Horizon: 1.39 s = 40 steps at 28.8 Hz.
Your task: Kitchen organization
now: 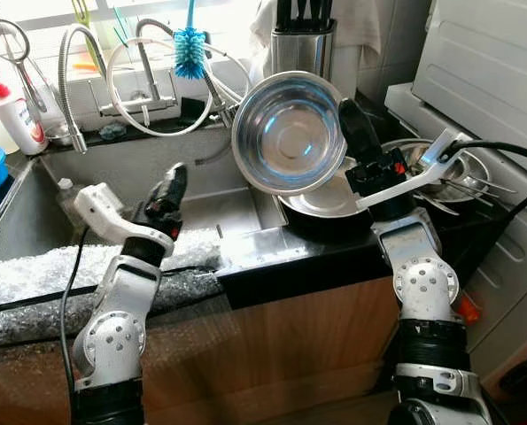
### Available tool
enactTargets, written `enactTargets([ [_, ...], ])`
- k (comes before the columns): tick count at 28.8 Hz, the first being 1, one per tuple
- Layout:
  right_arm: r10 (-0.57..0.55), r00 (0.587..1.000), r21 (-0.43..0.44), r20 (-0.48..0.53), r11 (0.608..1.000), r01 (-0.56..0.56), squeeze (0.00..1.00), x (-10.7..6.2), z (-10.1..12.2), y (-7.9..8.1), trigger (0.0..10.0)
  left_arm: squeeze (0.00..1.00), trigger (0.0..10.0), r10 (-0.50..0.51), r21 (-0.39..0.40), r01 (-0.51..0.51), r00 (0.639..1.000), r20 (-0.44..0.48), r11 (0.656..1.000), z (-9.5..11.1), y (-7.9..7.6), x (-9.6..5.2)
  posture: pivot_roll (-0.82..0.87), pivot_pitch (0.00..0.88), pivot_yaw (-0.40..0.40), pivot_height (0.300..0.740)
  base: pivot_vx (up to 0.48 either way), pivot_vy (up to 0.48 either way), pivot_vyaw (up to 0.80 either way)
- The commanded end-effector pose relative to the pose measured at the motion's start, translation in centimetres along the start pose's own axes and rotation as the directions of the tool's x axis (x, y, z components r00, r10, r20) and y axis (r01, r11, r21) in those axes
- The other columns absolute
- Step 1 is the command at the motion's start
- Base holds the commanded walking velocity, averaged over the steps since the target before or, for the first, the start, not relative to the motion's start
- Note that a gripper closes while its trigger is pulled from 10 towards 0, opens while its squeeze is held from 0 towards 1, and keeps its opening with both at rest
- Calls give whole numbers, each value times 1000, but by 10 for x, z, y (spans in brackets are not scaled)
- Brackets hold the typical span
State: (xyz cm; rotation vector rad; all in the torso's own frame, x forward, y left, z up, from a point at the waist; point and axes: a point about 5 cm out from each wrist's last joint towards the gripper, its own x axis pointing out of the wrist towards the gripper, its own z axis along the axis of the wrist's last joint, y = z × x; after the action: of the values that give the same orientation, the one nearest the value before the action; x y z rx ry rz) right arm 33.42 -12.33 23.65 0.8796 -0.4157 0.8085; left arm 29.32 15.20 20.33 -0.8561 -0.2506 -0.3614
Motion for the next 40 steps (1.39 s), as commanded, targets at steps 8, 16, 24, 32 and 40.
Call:
enactTargets([
  [8,47,997,15,-65,999,-46,0,7,-14,9,10000,0,10000,-113,-3,113,991,-72,994,-5,-18,-1,37,0,97,740,0,0,0],
  [16,61,995,18,-82,998,-59,0,8,-19,11,10000,0,10000,-139,-1,140,985,-98,990,-7,-22,-1,39,0,98,740,0,0,0],
  [24,80,992,33,-96,997,-77,0,8,-24,14,10000,0,10000,-152,14,155,978,-141,988,-13,-24,-3,42,0,96,740,0,0,0],
  [32,97,989,41,-109,995,-93,0,9,-27,17,10000,0,10000,-91,61,100,986,-139,993,-15,-18,-2,40,0,96,740,0,0,0],
  [40,121,984,43,-132,992,-116,0,9,-31,20,10000,0,0,-31,80,40,994,-101,996,-11,-11,1,40,0,95,740,0,0,0],
])
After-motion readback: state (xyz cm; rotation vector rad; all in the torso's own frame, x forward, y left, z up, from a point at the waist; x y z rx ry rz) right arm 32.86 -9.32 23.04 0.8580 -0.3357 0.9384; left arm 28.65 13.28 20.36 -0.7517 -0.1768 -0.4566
